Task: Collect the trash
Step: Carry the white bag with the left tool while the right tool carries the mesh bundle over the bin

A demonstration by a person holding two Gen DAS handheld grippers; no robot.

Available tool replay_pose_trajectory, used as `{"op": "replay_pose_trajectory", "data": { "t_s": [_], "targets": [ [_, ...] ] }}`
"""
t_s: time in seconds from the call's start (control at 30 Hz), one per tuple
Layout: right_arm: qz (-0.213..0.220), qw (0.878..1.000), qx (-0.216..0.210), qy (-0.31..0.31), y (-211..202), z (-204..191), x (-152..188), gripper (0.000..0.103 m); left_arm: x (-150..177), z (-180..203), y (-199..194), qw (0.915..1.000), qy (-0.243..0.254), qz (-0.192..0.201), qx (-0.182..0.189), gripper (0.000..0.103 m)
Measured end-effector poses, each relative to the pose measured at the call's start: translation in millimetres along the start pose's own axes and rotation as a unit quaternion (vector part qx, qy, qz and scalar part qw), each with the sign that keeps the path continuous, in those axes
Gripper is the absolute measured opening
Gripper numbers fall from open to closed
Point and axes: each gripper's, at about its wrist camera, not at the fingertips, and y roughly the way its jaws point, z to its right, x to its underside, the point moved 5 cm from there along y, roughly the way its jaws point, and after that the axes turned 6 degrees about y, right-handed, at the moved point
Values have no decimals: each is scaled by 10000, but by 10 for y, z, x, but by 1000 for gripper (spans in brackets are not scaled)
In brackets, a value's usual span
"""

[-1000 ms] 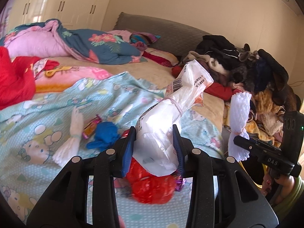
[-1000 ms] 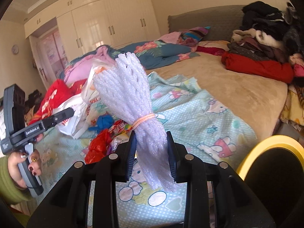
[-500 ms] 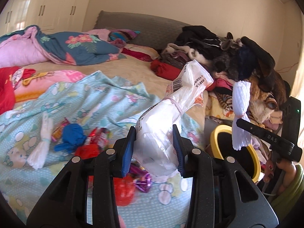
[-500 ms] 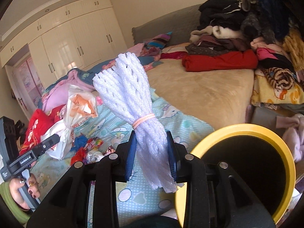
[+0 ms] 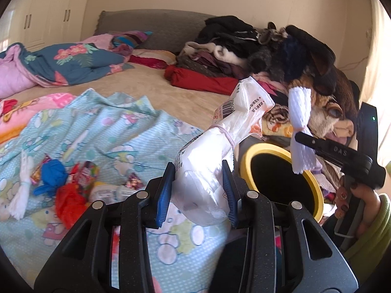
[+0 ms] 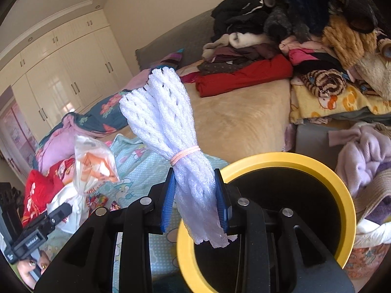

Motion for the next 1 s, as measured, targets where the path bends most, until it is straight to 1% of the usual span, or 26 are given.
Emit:
{"op": "replay_pose_trajectory", "data": {
  "t_s": [0.27, 0.53, 0.7, 0.9, 1.0],
  "targets": [
    [41, 9984, 340, 440, -11, 349, -37, 29, 49, 345, 226, 9993, 219, -207, 218, 30],
    [46, 9928, 667, 996, -10, 748, -27, 29, 128, 695, 513, 9967, 446, -529, 426, 30],
    [-5, 9880, 897, 1256, -3, 947, 15, 29, 182, 924, 696, 9932, 707, -764, 530, 30],
    [10, 9825, 1038, 1544, -13, 1164, 8, 29, 251, 1136, 926, 9866, 1036, -1120, 572, 30],
    [-45, 9806, 1095, 1627, 3, 1232, 27, 29, 258, 1207, 989, 9844, 1179, -1176, 567, 31]
  ]
}}
